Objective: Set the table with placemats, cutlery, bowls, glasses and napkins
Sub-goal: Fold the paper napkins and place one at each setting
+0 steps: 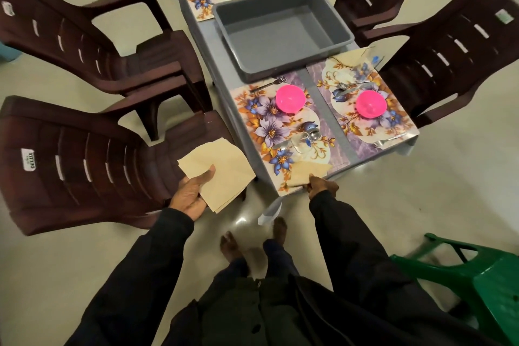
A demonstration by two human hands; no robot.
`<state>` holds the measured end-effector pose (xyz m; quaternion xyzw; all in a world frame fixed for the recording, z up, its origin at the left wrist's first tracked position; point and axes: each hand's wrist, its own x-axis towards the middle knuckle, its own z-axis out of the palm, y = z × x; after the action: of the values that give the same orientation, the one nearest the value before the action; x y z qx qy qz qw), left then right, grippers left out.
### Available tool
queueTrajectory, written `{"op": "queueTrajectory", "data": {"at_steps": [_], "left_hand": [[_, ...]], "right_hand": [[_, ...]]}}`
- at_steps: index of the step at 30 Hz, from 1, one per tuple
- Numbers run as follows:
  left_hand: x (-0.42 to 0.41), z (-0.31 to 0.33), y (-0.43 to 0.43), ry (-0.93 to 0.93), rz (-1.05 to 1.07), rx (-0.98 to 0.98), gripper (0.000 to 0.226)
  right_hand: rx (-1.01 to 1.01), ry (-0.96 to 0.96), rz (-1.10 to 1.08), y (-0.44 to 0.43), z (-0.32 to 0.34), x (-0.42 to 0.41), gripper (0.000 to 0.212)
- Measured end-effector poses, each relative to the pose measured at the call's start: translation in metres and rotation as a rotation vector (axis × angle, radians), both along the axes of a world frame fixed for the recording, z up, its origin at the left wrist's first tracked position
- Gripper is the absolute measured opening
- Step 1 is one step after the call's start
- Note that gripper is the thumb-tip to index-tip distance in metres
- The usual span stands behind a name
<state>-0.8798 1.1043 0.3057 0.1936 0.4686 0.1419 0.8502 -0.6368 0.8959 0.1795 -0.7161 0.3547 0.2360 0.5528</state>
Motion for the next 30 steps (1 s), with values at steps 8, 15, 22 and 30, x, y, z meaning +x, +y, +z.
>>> {"op": "queueTrajectory", "data": {"at_steps": [8,15,22,30], "left_hand": [[-0.016,0.009,0.002,-0.001,0.039,0.009,0.031],[-0.022,0.008,0.000,0.031,0.076,0.002,0.046],[-0.017,0.013,-0.013,0.038,0.086,0.017,0.048],[-0.014,0.023,-0.026,0.062,0.124,0.041,0.045]], "right_hand": [[-0.092,-0.056,0.053,0.007,-0.003,0.000,0.053],[-0.186,-0.079,0.118,0.001,-0.017,0.013,0.044],[-0.280,-0.135,0.225,-0.003,-0.019,0.018,0.054],[-0.463,-0.436,0.820,-0.012,-0.019,0.004,0.022]]}}
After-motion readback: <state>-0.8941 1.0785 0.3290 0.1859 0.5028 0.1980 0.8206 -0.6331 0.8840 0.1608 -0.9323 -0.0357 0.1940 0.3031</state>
